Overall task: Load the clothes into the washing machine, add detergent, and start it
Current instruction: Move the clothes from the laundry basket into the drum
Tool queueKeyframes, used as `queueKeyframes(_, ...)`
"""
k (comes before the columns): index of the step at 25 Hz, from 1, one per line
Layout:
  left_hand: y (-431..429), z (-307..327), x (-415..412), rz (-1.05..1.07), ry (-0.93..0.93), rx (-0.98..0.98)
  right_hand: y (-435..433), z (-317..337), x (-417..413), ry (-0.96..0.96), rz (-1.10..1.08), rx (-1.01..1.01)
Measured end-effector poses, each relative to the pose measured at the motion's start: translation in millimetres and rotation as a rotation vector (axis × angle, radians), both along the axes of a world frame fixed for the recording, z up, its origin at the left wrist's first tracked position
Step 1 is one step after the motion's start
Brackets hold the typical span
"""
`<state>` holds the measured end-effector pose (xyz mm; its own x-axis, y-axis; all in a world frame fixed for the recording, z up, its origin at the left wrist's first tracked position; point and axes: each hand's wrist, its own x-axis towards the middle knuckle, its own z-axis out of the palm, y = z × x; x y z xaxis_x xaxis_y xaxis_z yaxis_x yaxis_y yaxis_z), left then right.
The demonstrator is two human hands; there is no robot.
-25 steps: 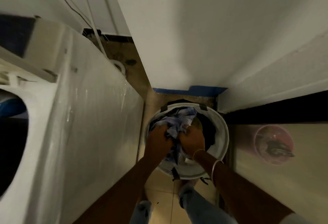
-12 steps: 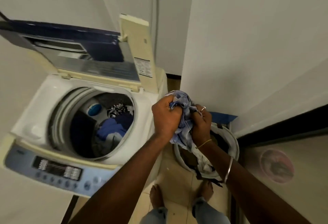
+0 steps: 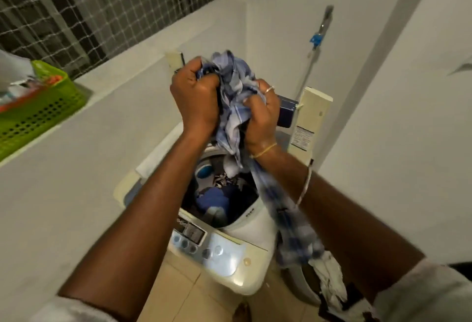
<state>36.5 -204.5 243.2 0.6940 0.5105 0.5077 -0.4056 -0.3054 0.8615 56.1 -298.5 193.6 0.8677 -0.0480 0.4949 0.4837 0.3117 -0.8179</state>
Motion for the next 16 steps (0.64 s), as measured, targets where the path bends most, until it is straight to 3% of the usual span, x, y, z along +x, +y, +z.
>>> queueKeyframes(4, 58.8, 18.0, 20.6, 0.075, -0.029, -0.028, 59.2, 23.2, 28.5, -0.007, 0.026, -0.003)
queueKeyframes(7, 80.8, -34.9, 25.8, 0.104, 0.135, 0.026, 75.6, -29.6, 38.7, 0.136, 0.021, -0.065)
queueKeyframes(9, 89.3, -99.1, 20.9, 0.064, 0.362, 0.149, 65.2, -93.8, 37.3, 0.327, -0.007, -0.316)
queueKeyframes(11, 99.3, -173.8, 8.3, -0.115, 0.741, 0.350, 41.9, -159.0, 32.5, 0.498, 0.082, -0.722)
queueKeyframes(13, 106.1, -231.7, -8.6, -0.321, 1.092, 0.617, 16.1, -204.4, 27.6, 0.523, 0.147, -1.016)
queueKeyframes(16, 93.8, -274.9, -26.0, -0.467, 1.174, 0.726, -19.9, -220.7, 18.6, 0.512, 0.172, -1.445)
